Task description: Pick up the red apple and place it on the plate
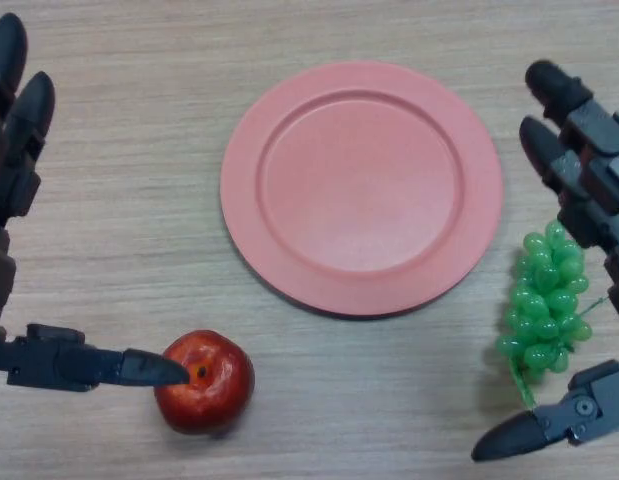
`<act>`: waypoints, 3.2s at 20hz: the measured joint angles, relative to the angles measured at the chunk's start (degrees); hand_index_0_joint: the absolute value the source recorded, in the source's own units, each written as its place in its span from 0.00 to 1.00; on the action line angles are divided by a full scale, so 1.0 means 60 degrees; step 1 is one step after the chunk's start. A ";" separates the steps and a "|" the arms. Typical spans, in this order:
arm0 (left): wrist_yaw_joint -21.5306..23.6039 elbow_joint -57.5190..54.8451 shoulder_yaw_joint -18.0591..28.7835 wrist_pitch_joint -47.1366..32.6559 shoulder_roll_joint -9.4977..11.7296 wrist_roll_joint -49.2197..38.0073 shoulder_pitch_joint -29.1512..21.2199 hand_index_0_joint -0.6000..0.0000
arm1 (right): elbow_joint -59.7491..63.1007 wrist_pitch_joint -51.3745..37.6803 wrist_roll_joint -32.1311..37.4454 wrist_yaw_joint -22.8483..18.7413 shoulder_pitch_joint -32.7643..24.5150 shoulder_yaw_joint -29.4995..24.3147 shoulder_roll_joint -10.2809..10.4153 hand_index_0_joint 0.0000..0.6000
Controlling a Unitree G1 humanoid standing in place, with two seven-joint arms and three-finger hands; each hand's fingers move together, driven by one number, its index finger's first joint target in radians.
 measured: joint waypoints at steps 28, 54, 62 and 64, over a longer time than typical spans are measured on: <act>0.2751 0.4792 -0.2808 -0.5900 -0.0085 0.3005 0.2400 1.00 | 0.0837 0.0123 -0.1028 0.0759 -0.0811 -0.0037 0.0935 0.00; 0.1651 0.4698 -0.1814 -0.3749 0.0134 0.1179 -0.0074 0.00 | 0.0500 0.1180 -0.1257 0.0322 -0.1110 0.0582 0.1005 0.00; 0.0479 0.5062 -0.2869 -0.1302 0.0466 0.1866 -0.4088 0.00 | 0.0068 0.1776 -0.0888 0.0149 -0.1340 0.0107 0.0977 0.00; 0.0474 0.6466 -0.3090 -0.1070 0.0400 0.1988 -0.4847 0.00 | 0.0007 0.1775 -0.0882 0.0129 -0.1309 -0.0131 0.0977 0.00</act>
